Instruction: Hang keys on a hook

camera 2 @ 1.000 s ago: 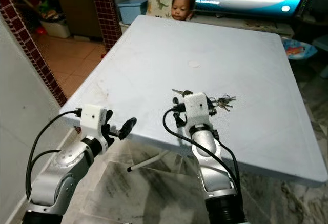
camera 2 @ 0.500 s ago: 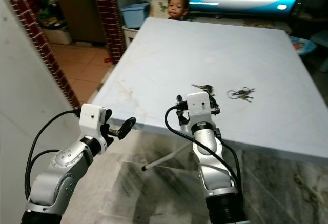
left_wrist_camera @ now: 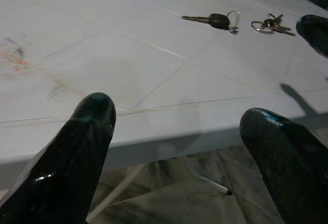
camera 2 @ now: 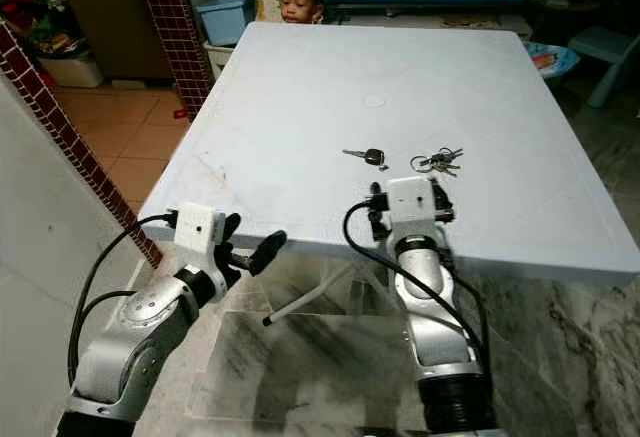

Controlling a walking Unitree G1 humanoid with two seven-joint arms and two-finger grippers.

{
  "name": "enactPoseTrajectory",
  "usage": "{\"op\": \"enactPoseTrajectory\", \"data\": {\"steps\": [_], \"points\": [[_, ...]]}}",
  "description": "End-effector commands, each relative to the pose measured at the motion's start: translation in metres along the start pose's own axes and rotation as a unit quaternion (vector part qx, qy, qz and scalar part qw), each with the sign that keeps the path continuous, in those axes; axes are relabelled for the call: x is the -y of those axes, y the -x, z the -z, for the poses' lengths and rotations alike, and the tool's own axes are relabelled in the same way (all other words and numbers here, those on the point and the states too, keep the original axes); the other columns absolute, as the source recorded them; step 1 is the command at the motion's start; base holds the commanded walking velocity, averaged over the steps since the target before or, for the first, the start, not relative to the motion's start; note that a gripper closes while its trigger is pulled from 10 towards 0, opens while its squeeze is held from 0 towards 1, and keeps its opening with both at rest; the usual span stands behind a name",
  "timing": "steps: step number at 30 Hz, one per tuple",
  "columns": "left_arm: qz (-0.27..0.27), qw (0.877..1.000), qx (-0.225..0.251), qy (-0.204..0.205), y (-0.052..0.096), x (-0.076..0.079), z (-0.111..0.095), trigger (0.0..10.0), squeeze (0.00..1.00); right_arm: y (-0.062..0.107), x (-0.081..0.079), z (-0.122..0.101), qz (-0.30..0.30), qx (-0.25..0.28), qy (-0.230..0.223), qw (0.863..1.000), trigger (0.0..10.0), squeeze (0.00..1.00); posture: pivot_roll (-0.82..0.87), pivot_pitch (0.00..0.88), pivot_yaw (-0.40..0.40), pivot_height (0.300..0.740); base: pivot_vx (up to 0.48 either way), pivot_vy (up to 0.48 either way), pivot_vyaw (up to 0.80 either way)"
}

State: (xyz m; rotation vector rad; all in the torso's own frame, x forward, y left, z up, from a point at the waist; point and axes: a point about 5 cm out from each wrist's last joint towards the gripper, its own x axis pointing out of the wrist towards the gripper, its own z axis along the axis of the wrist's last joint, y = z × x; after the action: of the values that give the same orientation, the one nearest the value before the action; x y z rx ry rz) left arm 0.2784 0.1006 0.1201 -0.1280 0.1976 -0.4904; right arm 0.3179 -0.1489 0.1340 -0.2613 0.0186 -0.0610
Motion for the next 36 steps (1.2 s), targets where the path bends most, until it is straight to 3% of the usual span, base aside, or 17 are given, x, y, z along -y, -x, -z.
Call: {"op": "enactPoseTrajectory", "data": {"steps": [1, 36], "points": [[-0.005, 1.0, 0.007, -0.002, 0.0028, -0.0027, -0.0025, 10.0, 0.0, -0.0017, -0.0068, -0.0039, -0.01, 0.003, -0.002, 1.0, 10.0, 0.0, -0.02, 0.057, 0.042, 0.74, 0.0, 0.0, 0.0], [0.014, 1.0, 0.01, 0.007, 0.0044, 0.0018, -0.0012, 10.0, 0.0, -0.002, -0.0087, -0.0019, -0.008, -0.001, 0.003, 1.0, 10.0, 0.0, -0.02, 0.046, 0.037, 0.74, 0.295, 0.0, 0.0]]}}
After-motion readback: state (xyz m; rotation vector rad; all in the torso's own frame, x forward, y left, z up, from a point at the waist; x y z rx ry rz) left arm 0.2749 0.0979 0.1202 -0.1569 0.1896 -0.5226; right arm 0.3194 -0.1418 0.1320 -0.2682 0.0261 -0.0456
